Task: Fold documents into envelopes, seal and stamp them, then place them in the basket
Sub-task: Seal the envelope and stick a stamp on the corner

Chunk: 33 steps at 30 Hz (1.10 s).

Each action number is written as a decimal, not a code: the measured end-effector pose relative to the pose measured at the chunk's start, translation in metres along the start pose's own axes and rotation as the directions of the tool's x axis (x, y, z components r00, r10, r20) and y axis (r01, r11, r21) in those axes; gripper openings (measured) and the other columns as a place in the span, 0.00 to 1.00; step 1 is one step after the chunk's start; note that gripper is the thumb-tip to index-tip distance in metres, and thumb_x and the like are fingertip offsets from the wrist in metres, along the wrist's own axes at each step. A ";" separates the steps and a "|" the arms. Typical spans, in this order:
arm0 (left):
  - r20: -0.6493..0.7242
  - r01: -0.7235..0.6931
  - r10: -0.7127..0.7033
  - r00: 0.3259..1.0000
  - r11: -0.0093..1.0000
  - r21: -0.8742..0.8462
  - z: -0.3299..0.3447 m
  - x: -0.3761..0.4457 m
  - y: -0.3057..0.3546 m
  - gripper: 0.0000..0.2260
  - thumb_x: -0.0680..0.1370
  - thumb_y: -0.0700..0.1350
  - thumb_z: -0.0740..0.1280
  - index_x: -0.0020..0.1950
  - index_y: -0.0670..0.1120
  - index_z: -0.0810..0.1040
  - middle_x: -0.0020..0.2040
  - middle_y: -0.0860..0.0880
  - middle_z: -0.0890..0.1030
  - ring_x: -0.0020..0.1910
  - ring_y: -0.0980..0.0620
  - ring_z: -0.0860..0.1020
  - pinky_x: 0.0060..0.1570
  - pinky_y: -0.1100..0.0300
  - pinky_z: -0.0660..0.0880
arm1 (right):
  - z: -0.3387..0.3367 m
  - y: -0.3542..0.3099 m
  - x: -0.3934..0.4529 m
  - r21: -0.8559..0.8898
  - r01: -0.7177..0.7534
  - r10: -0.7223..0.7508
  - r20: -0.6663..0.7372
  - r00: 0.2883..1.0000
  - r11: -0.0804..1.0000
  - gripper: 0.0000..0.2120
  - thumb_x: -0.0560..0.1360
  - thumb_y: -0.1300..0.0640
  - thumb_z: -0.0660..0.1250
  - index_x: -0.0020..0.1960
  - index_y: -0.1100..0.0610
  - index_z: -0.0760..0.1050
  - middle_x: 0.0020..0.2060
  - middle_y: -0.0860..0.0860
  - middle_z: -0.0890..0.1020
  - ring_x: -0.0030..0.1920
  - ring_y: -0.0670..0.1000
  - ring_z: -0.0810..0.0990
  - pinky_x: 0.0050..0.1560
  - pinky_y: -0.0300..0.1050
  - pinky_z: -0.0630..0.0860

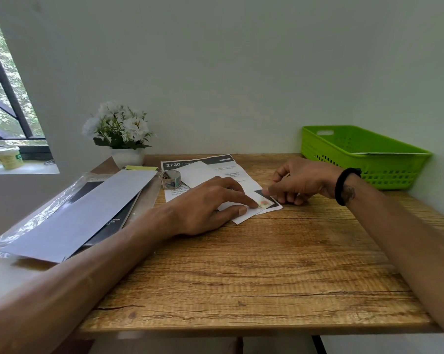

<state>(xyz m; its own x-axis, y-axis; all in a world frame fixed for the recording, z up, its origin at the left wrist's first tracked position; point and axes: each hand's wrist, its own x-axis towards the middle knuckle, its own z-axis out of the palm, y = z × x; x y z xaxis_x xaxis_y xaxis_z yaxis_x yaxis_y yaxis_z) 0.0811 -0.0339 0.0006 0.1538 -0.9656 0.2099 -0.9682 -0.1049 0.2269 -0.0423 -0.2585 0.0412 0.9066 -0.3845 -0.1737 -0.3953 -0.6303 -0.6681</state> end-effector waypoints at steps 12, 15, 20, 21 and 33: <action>-0.010 -0.004 0.004 1.000 1.000 0.005 0.001 0.000 -0.001 0.16 0.86 0.56 0.59 0.72 0.62 0.77 0.71 0.55 0.74 0.69 0.58 0.69 0.66 0.55 0.70 | 0.007 0.001 0.007 -0.093 0.000 -0.005 -0.049 0.999 0.996 0.10 0.74 0.50 0.78 0.46 0.57 0.84 0.32 0.50 0.84 0.33 0.48 0.79 0.34 0.41 0.77; -0.012 -0.003 0.003 1.000 1.000 0.006 0.000 0.000 -0.001 0.16 0.86 0.56 0.59 0.72 0.62 0.77 0.71 0.55 0.74 0.69 0.59 0.69 0.66 0.55 0.70 | 0.005 0.001 0.007 -0.081 0.002 -0.006 -0.043 0.999 0.997 0.12 0.74 0.48 0.77 0.47 0.57 0.84 0.32 0.49 0.85 0.35 0.48 0.79 0.35 0.42 0.77; -0.008 -0.001 0.001 1.000 1.000 0.003 0.000 0.001 -0.001 0.15 0.86 0.56 0.59 0.72 0.62 0.78 0.72 0.55 0.74 0.69 0.58 0.69 0.68 0.54 0.69 | 0.004 0.001 0.006 -0.076 0.016 -0.018 -0.016 1.000 0.997 0.17 0.69 0.45 0.81 0.48 0.57 0.85 0.35 0.50 0.85 0.36 0.48 0.80 0.37 0.41 0.78; -0.010 -0.001 0.001 1.000 1.000 0.004 0.000 0.001 -0.001 0.15 0.86 0.56 0.59 0.71 0.62 0.78 0.71 0.55 0.74 0.70 0.58 0.69 0.68 0.54 0.69 | 0.003 0.001 0.005 -0.085 0.018 -0.019 -0.006 1.000 0.996 0.16 0.69 0.47 0.81 0.48 0.57 0.85 0.35 0.50 0.85 0.36 0.47 0.80 0.36 0.41 0.78; -0.016 -0.002 0.002 1.000 1.000 0.003 0.001 0.001 -0.001 0.15 0.86 0.56 0.60 0.71 0.62 0.78 0.71 0.56 0.74 0.69 0.59 0.69 0.66 0.58 0.68 | -0.009 0.003 -0.001 -0.033 0.030 -0.026 0.123 0.992 0.999 0.09 0.71 0.59 0.80 0.50 0.57 0.86 0.38 0.51 0.85 0.35 0.45 0.80 0.37 0.40 0.78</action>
<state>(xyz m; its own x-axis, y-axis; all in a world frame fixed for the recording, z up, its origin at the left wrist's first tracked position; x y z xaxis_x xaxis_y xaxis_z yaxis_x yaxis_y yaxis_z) 0.0823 -0.0348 -0.0001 0.1552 -0.9619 0.2251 -0.9691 -0.1041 0.2234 -0.0455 -0.2656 0.0459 0.9279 -0.2818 -0.2442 -0.3723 -0.6637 -0.6487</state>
